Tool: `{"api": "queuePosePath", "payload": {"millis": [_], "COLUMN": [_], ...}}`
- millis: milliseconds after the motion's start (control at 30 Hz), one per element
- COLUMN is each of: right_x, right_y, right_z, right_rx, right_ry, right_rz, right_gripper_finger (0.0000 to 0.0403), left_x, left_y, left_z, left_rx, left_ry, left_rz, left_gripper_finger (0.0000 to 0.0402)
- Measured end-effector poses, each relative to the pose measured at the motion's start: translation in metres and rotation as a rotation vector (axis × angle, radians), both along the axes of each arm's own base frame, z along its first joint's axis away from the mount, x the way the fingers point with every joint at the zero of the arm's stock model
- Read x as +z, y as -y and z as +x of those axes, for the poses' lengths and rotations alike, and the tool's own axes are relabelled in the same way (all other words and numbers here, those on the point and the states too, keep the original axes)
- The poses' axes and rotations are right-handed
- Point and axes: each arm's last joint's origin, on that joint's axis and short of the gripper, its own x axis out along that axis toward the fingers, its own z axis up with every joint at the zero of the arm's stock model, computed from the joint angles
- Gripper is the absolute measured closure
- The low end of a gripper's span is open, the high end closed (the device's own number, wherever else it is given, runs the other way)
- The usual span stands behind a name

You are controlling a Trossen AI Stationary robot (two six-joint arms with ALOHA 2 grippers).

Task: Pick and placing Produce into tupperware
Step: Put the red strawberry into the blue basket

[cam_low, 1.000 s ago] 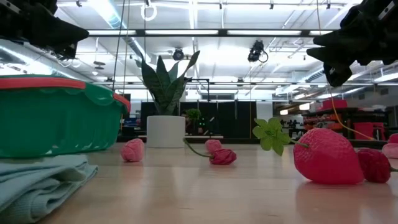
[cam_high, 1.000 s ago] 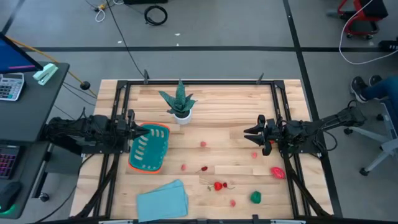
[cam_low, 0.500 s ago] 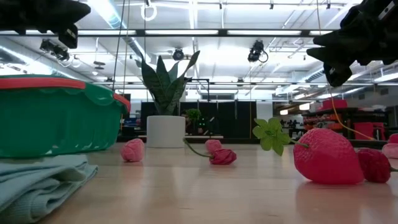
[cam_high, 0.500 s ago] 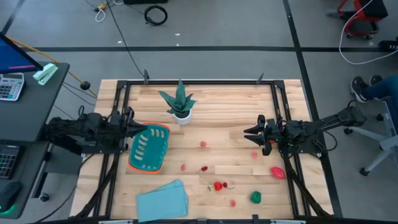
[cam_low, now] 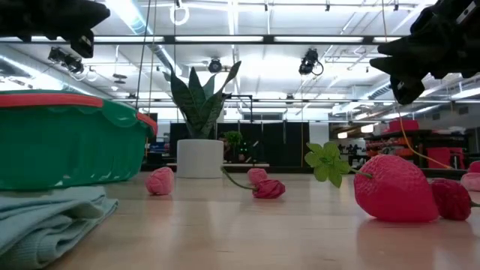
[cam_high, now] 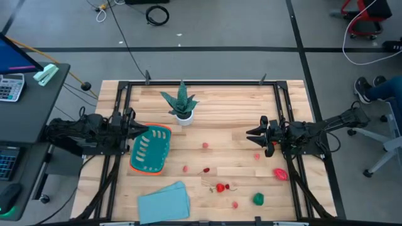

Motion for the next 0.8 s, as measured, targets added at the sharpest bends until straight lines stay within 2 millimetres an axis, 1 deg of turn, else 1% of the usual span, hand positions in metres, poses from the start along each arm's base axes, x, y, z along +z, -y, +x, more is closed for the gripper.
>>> {"api": "queuePosePath", "payload": {"millis": [100,200,300,367,467,533,667,733,800], "right_x": [0.000,0.002,0.008,0.013,0.019,0.019,0.020,0.029,0.044], "right_y": [0.000,0.000,0.000,0.000,0.001,0.001,0.001,0.002,0.001], "right_z": [0.000,0.000,0.000,-0.001,-0.002,-0.002,-0.002,-0.002,-0.001], "right_rx": [-0.002,-0.002,-0.002,-0.003,-0.010,-0.013,-0.011,-0.017,-0.016], "right_ry": [0.001,0.023,0.083,0.136,0.193,0.195,0.202,0.222,0.232], "right_rz": [-0.028,0.001,0.037,0.024,-0.019,-0.043,-0.009,-0.021,-0.036], "right_gripper_finger": [0.0270,0.0270,0.0270,0.0270,0.0270,0.0270,0.0270,0.0270,0.0270], "left_x": [0.000,0.000,0.000,0.000,0.000,0.000,0.000,0.000,0.000], "left_y": [0.000,0.000,0.000,-0.001,-0.002,-0.002,-0.002,-0.002,-0.002], "left_z": [0.000,0.000,0.000,0.000,0.000,0.000,0.000,0.000,0.000], "left_rx": [-0.003,-0.006,0.005,0.024,0.051,0.054,0.053,0.056,0.061], "left_ry": [0.000,0.001,0.001,0.001,0.000,-0.001,-0.001,-0.002,-0.003], "left_rz": [-0.018,-0.042,-0.046,-0.050,-0.033,-0.021,-0.031,-0.012,0.012], "left_gripper_finger": [0.0335,0.0311,0.0289,0.0277,0.0264,0.0257,0.0248,0.0248,0.0250]}}
